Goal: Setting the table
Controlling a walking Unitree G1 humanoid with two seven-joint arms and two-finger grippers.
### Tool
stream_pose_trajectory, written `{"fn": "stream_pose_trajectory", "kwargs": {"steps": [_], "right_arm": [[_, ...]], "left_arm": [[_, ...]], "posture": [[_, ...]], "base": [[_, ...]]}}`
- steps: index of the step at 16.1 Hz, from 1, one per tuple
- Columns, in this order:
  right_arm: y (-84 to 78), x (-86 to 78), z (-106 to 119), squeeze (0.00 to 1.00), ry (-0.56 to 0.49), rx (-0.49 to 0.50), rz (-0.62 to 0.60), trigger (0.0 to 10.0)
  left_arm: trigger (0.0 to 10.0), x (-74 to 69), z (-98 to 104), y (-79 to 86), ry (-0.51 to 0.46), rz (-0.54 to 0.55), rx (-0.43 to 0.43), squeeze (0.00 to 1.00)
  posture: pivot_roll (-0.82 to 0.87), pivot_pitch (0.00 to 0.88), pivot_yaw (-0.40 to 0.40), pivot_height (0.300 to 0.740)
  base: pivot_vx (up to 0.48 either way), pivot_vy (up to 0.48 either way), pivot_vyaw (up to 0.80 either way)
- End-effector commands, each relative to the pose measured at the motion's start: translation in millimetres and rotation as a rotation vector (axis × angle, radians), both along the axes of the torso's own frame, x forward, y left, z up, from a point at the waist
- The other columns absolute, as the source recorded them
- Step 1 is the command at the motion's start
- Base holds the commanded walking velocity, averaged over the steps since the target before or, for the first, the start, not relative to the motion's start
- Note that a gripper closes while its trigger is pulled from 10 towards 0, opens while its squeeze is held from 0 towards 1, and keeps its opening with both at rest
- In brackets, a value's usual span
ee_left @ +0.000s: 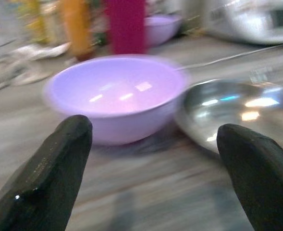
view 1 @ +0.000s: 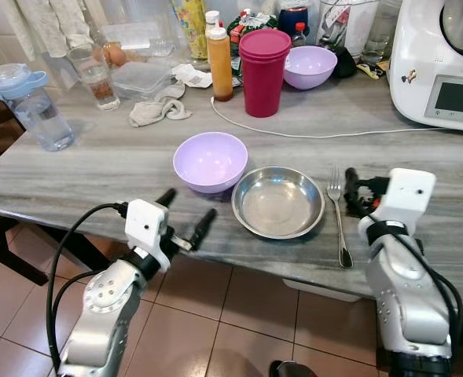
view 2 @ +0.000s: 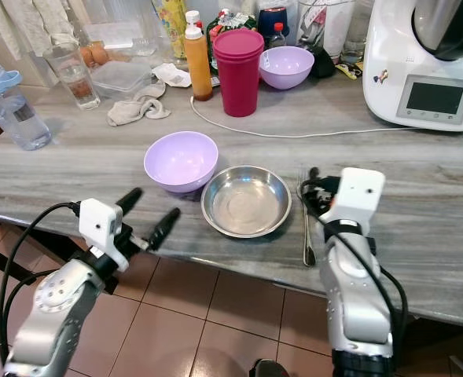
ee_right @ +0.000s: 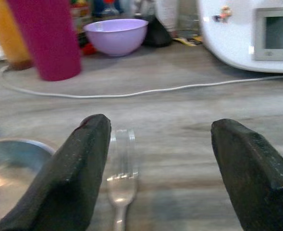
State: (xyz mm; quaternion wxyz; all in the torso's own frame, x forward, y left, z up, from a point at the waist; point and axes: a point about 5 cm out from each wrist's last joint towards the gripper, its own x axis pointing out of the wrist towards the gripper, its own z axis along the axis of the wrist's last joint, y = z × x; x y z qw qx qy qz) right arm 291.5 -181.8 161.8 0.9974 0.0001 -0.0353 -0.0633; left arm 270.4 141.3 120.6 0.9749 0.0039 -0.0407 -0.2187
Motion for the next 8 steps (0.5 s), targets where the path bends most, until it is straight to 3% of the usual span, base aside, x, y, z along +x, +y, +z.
{"fn": "stream_pose_trajectory", "kwargs": {"steps": [1, 3, 4, 5, 8], "right_arm": [[5.4, -1.8, 3.3, 1.00, -0.023, -0.009, 0.023, 10.0], [5.3, -4.0, 4.0, 1.00, -0.045, -0.016, 0.022, 10.0], [5.3, -4.0, 4.9, 0.03, -0.053, -0.026, 0.025, 10.0], [5.4, -3.8, 5.6, 0.00, -0.056, -0.031, 0.031, 10.0], [5.7, -3.0, 4.6, 0.00, -0.048, -0.026, 0.039, 10.0]], "left_arm": [[10.0, 1.0, -5.6, 7.6, 0.026, 0.057, 0.027, 0.00], [10.0, 3.5, -9.4, 12.7, 0.047, 0.160, 0.033, 0.00], [10.0, 4.3, -8.6, 13.6, 0.044, 0.181, 0.034, 0.00], [10.0, 5.3, -7.7, 14.1, 0.042, 0.200, 0.028, 0.00], [10.0, 7.3, -7.0, 12.2, 0.044, 0.219, 0.024, 0.00]], "posture": [[-0.20, 0.121, 0.084, 0.740], [-0.20, 0.121, 0.080, 0.740], [-0.20, 0.121, 0.079, 0.740], [-0.20, 0.121, 0.077, 0.740], [-0.20, 0.122, 0.074, 0.740]], "base": [[0.000, 0.000, 0.00], [0.000, 0.000, 0.00], [0.000, 0.000, 0.00], [0.000, 0.000, 0.00], [0.000, 0.000, -0.66]]}}
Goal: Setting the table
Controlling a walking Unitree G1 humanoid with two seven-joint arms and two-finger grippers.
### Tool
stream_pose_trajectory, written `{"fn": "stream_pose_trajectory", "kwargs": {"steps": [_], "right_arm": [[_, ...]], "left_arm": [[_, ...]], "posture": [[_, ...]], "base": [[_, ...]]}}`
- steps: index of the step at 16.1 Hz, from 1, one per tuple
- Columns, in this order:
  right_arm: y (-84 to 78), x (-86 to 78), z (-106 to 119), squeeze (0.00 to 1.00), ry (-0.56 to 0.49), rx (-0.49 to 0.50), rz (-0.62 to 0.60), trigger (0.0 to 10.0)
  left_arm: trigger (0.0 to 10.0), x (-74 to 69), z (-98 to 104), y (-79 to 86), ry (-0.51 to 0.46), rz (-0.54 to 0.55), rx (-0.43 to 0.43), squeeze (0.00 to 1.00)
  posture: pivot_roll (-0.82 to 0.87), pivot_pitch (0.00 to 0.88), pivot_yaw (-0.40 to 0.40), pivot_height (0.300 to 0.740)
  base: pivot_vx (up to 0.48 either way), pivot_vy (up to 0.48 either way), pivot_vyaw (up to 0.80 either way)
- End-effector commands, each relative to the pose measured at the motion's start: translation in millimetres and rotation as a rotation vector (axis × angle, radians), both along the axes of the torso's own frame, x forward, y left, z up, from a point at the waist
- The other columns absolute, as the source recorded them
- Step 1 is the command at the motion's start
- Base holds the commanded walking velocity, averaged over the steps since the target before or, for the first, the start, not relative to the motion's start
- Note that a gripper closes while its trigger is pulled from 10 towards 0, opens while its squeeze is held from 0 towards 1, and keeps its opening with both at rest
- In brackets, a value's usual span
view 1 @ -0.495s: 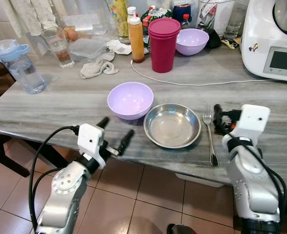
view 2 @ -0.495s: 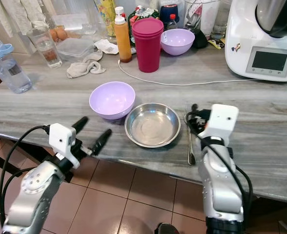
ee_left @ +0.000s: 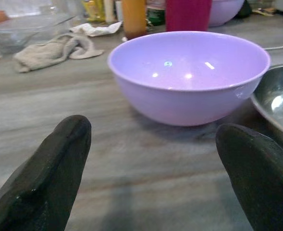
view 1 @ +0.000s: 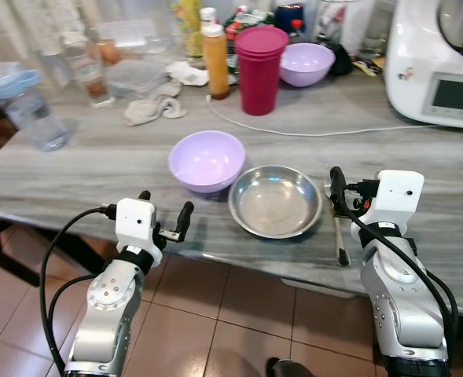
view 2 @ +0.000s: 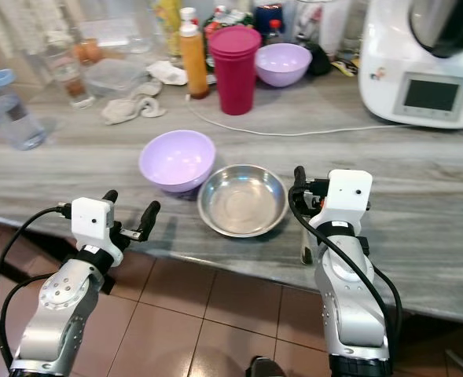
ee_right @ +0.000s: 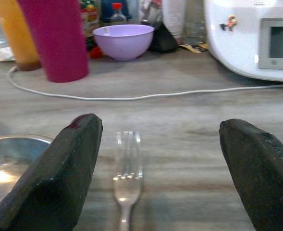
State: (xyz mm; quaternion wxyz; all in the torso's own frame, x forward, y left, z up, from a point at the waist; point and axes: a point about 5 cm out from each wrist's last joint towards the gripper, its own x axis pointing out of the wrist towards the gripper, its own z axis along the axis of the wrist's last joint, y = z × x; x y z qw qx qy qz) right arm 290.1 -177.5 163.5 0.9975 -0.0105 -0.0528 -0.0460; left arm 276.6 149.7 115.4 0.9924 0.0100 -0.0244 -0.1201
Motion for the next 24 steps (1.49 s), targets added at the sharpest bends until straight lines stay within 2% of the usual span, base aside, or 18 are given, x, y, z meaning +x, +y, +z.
{"fn": "stream_pose_trajectory", "kwargs": {"steps": [1, 5, 6, 11, 13, 14, 16, 20, 21, 24], "right_arm": [[1.2, -1.5, 2.1, 0.00, -0.011, -0.001, 0.005, 10.0], [0.9, -1.0, 1.1, 0.00, -0.012, 0.002, 0.006, 10.0], [0.3, -1.1, 2.3, 0.00, -0.021, -0.014, 0.000, 10.0], [-2.3, 1.4, -3.6, 0.00, 0.028, 0.029, -0.044, 10.0], [-2.6, 2.8, -4.1, 0.00, 0.026, 0.001, -0.069, 10.0], [1.7, 3.6, -3.3, 0.00, 0.004, -0.008, 0.002, 10.0], [-0.8, 3.7, -3.5, 0.00, 0.004, -0.014, -0.033, 10.0], [1.3, 4.4, -9.0, 0.00, 0.043, -0.027, 0.004, 10.0], [1.9, 3.5, -7.8, 0.00, 0.020, 0.003, 0.009, 10.0], [1.9, 3.5, -6.5, 0.00, 0.017, 0.003, 0.017, 10.0]], "left_arm": [[10.0, 1.5, -1.9, 3.0, 0.016, 0.022, 0.012, 0.00], [10.0, 3.3, -2.2, 1.3, 0.021, 0.036, 0.017, 0.00], [10.0, 3.7, -1.6, 0.9, 0.020, 0.037, 0.016, 0.00], [10.0, 7.5, 4.7, 1.4, 0.008, 0.046, 0.016, 0.00], [10.0, 9.0, 7.4, 1.4, 0.002, 0.045, 0.016, 0.00], [10.0, 9.2, 7.6, 1.7, 0.001, 0.046, 0.016, 0.00], [10.0, 9.4, 7.7, 1.5, 0.001, 0.047, 0.014, 0.00], [10.0, 10.7, 8.4, -1.7, -0.001, 0.043, 0.009, 0.00], [10.0, 11.1, 8.3, -2.1, 0.002, 0.041, 0.007, 0.00], [10.0, 11.0, 7.5, -4.0, 0.004, 0.035, 0.008, 0.00]], "posture": [[-0.20, 0.123, 0.073, 0.740], [-0.20, 0.124, 0.071, 0.740], [-0.20, 0.125, 0.071, 0.740], [-0.20, 0.125, 0.071, 0.740], [-0.19, 0.125, 0.072, 0.740], [-0.19, 0.124, 0.072, 0.740], [-0.19, 0.124, 0.072, 0.740], [-0.19, 0.119, 0.072, 0.740], [-0.19, 0.119, 0.072, 0.740], [-0.19, 0.119, 0.068, 0.740]], "base": [[0.000, 0.000, -0.77], [-0.263, 0.000, -0.70], [-0.274, 0.000, 0.00], [-0.328, 0.000, 0.00], [-0.354, 0.000, 0.00], [-0.352, 0.000, 0.00], [-0.358, 0.000, 0.00], [-0.359, 0.000, 0.00], [-0.371, 0.000, 0.00], [-0.379, 0.000, 0.00]]}}
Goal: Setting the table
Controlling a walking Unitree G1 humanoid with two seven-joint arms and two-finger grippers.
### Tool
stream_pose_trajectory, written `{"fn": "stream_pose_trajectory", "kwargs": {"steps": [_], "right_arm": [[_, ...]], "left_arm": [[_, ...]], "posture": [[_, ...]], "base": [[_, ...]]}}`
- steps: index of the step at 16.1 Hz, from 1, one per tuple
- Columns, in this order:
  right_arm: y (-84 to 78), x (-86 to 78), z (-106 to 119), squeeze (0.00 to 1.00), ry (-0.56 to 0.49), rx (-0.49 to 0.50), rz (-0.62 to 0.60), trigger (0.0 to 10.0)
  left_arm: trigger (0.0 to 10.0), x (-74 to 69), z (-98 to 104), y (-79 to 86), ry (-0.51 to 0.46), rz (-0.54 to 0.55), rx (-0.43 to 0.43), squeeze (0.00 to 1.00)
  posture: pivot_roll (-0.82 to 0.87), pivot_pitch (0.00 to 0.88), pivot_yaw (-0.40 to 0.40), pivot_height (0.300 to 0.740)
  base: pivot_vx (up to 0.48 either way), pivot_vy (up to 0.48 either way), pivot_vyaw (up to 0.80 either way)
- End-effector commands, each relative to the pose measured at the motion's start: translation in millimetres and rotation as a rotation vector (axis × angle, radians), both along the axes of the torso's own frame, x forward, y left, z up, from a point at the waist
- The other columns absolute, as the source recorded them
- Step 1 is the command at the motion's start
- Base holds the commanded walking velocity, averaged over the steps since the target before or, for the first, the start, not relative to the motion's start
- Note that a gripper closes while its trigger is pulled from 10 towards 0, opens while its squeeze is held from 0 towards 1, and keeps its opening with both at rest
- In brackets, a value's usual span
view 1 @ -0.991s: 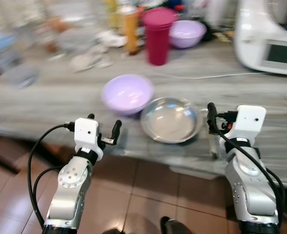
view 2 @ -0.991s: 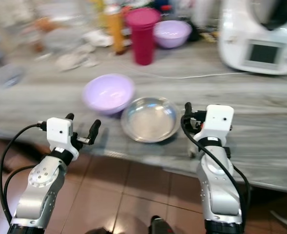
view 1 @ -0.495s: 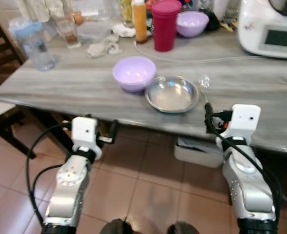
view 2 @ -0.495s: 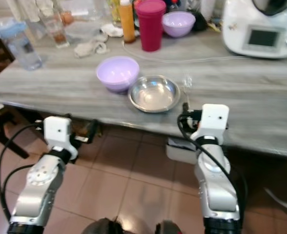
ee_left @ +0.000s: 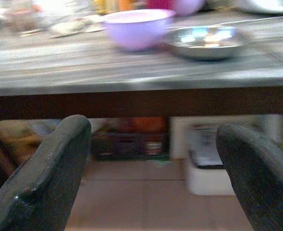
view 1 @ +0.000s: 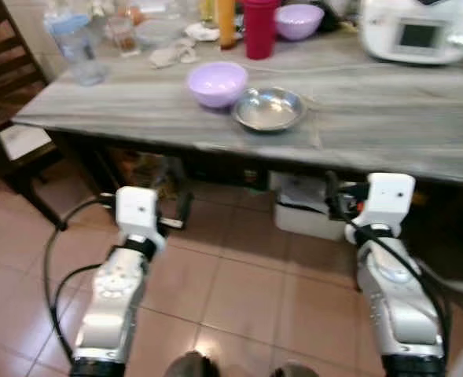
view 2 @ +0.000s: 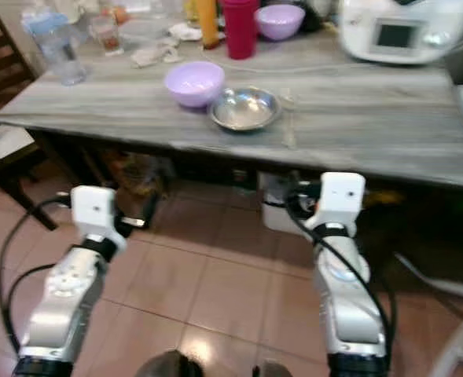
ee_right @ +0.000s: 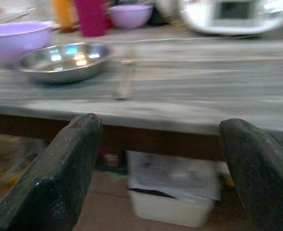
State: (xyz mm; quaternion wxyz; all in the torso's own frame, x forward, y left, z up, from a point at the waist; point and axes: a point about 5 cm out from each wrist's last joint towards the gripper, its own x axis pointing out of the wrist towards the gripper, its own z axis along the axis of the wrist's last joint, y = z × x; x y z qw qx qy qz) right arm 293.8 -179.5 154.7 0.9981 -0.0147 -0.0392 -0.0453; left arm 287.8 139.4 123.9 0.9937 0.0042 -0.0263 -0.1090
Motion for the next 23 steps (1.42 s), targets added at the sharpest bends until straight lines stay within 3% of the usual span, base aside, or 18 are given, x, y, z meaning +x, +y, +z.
{"fn": "stream_pose_trajectory", "kwargs": {"steps": [1, 4, 13, 18, 23], "right_arm": [[4.0, -0.3, 2.1, 0.00, -0.010, 0.016, 0.017, 10.0], [4.8, -0.8, 2.2, 0.00, -0.014, 0.008, 0.023, 10.0], [3.6, -5.6, 0.3, 0.00, -0.028, 0.008, 0.029, 10.0], [6.5, -5.3, 0.3, 0.00, -0.033, 0.010, 0.037, 10.0], [7.5, -6.5, -1.0, 0.00, -0.031, 0.012, 0.032, 10.0]], "left_arm": [[10.0, -0.6, -1.9, 5.0, 0.007, 0.010, 0.025, 0.00], [10.0, -0.8, -2.2, 2.6, 0.002, -0.013, 0.017, 0.00], [10.0, -6.9, -6.0, 2.2, -0.017, -0.044, -0.016, 0.00], [10.0, -7.0, -4.8, -1.2, -0.018, -0.063, -0.040, 0.00], [10.0, -6.5, -3.2, -3.2, -0.018, -0.079, -0.048, 0.00]], "posture": [[-0.19, 0.119, 0.068, 0.740], [-0.19, 0.123, 0.069, 0.740], [-0.19, 0.120, 0.071, 0.740], [-0.19, 0.125, 0.074, 0.740], [-0.19, 0.127, 0.084, 0.740]], "base": [[-0.382, 0.000, 0.00], [-0.370, 0.000, 0.00], [0.000, 0.000, -0.07], [0.000, -0.330, -0.59], [0.000, -0.480, 0.00]]}}
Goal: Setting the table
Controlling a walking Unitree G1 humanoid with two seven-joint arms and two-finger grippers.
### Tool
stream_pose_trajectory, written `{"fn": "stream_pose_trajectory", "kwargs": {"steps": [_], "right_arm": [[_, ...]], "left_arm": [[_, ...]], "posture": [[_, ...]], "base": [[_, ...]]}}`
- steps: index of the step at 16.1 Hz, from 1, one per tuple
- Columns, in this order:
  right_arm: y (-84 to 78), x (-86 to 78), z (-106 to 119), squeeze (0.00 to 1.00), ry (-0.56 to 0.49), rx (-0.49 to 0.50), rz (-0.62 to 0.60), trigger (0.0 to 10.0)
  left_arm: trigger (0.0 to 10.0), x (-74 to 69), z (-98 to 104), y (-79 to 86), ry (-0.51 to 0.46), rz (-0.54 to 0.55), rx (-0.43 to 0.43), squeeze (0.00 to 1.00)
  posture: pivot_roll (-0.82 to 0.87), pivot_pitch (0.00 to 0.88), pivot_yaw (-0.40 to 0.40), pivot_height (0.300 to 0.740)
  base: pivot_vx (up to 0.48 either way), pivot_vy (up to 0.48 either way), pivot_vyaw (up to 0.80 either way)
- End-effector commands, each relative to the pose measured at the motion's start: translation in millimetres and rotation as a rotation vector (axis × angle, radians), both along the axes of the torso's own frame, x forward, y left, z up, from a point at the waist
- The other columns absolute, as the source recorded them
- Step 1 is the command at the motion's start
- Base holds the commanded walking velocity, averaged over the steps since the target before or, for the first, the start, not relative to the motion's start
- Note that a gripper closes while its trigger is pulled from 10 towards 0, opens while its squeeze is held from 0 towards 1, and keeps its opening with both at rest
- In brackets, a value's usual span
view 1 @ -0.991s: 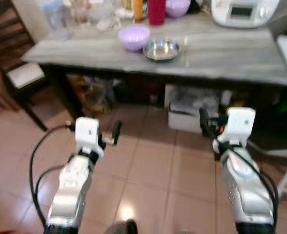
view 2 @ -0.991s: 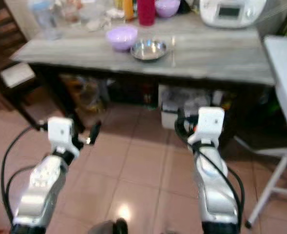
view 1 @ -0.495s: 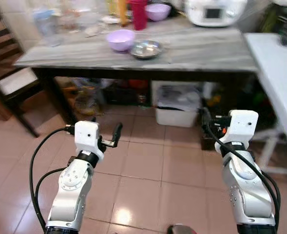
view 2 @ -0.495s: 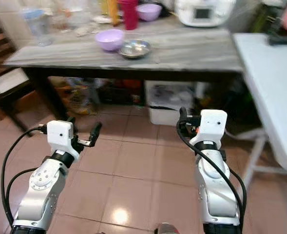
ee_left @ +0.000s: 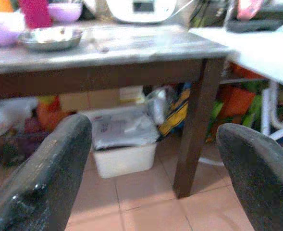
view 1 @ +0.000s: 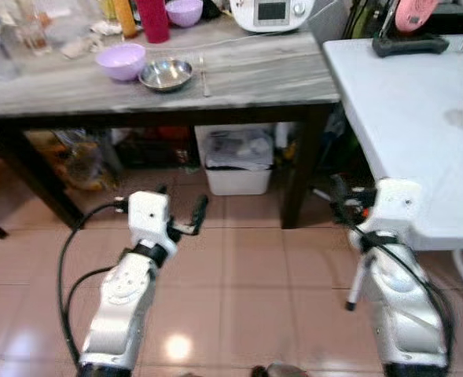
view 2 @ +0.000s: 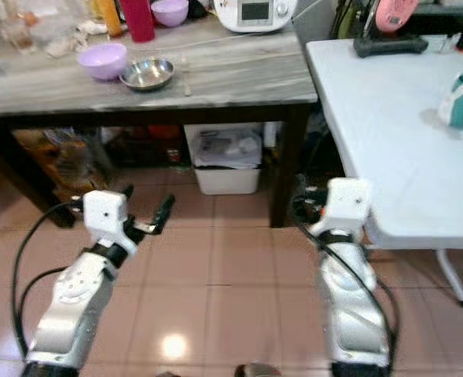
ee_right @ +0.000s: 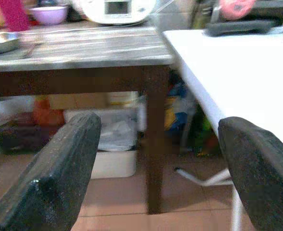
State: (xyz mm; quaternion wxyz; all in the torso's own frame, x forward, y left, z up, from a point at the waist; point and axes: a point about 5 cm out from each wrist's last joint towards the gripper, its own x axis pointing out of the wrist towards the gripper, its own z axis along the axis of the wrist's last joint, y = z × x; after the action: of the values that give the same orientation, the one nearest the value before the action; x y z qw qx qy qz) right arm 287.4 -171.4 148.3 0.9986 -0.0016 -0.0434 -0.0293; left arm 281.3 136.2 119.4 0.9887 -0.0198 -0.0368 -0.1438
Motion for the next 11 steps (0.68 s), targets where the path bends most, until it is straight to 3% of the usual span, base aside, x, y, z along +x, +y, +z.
{"fn": "stream_pose_trajectory", "kwargs": {"steps": [1, 11], "right_arm": [[0.0, -0.3, 6.1, 0.00, -0.026, -0.011, 0.000, 10.0], [1.5, 0.6, 8.1, 0.00, -0.041, -0.019, -0.005, 10.0]], "left_arm": [[10.0, 0.2, 2.0, 0.0, -0.004, -0.009, -0.001, 0.00], [10.0, 2.9, 6.3, -3.5, -0.008, -0.024, -0.007, 0.00]], "posture": [[-0.19, 0.129, 0.086, 0.740], [-0.18, 0.129, 0.097, 0.740]], "base": [[0.000, -0.480, 0.00], [0.000, -0.480, 0.00]]}}
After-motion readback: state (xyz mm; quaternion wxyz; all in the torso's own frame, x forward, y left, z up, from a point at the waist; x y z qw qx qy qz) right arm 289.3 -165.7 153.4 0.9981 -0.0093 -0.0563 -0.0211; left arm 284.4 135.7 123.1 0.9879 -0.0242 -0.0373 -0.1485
